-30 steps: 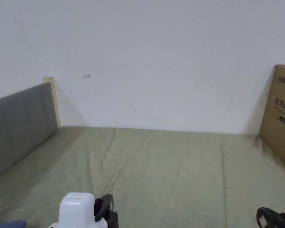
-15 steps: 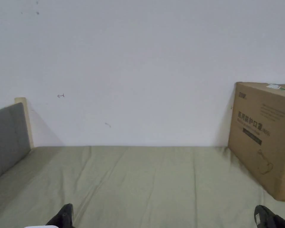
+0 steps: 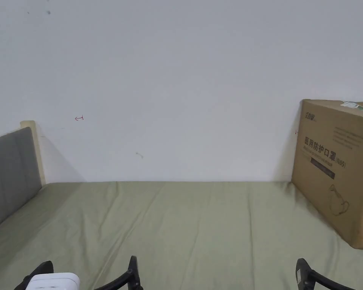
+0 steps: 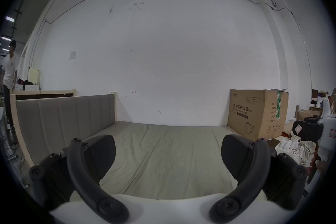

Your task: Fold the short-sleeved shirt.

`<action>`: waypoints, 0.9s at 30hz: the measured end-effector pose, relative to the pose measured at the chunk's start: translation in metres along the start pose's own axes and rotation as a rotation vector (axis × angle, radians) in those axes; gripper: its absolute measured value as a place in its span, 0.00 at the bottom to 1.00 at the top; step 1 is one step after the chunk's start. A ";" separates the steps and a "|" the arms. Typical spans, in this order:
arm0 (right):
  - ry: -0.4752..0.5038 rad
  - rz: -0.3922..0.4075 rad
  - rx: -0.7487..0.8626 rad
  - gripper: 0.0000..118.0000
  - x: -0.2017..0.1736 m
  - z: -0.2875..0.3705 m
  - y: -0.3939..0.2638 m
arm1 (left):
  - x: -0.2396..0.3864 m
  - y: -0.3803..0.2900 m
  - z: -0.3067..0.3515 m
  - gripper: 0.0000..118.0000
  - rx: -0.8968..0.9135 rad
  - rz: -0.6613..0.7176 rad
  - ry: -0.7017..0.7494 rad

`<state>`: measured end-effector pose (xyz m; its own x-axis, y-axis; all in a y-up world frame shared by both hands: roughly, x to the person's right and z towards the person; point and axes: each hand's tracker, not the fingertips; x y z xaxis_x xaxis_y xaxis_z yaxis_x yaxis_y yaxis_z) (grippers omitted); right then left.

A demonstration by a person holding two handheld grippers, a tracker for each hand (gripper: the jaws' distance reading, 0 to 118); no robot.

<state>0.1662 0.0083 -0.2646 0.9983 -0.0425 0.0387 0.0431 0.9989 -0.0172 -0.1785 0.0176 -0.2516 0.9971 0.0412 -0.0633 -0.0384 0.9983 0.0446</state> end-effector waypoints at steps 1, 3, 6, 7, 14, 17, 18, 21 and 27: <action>-0.005 0.008 0.003 0.98 -0.001 0.000 0.000 | 0.000 0.000 0.000 0.99 -0.002 0.003 0.014; -0.004 0.012 0.005 0.98 -0.002 0.001 0.001 | -0.002 -0.001 0.000 0.99 -0.004 0.017 0.003; 0.008 0.016 -0.005 0.98 -0.006 0.001 0.001 | -0.001 -0.001 -0.001 0.99 -0.026 0.030 0.003; 0.009 0.020 -0.011 0.98 -0.007 0.002 0.001 | 0.000 -0.001 -0.003 0.99 -0.040 0.031 0.004; 0.022 0.033 -0.031 0.98 -0.016 0.002 0.000 | 0.007 -0.012 -0.011 0.99 -0.152 0.000 0.080; 0.030 0.046 -0.042 0.98 -0.020 0.001 -0.002 | 0.010 -0.018 -0.012 0.99 -0.148 -0.036 0.084; 0.031 0.049 -0.047 0.98 -0.021 0.000 -0.003 | 0.012 -0.019 -0.011 0.99 -0.153 -0.040 0.080; 0.039 0.050 -0.058 0.98 -0.022 -0.001 -0.005 | 0.014 -0.020 -0.011 0.99 -0.156 -0.042 0.071; 0.042 0.049 -0.079 0.98 -0.023 -0.003 -0.007 | 0.019 -0.017 -0.014 0.98 -0.175 -0.031 0.072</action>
<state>0.1431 0.0022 -0.2686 1.0000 0.0039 -0.0061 -0.0044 0.9953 -0.0964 -0.1599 0.0021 -0.2671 0.9910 0.0071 -0.1338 -0.0249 0.9910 -0.1318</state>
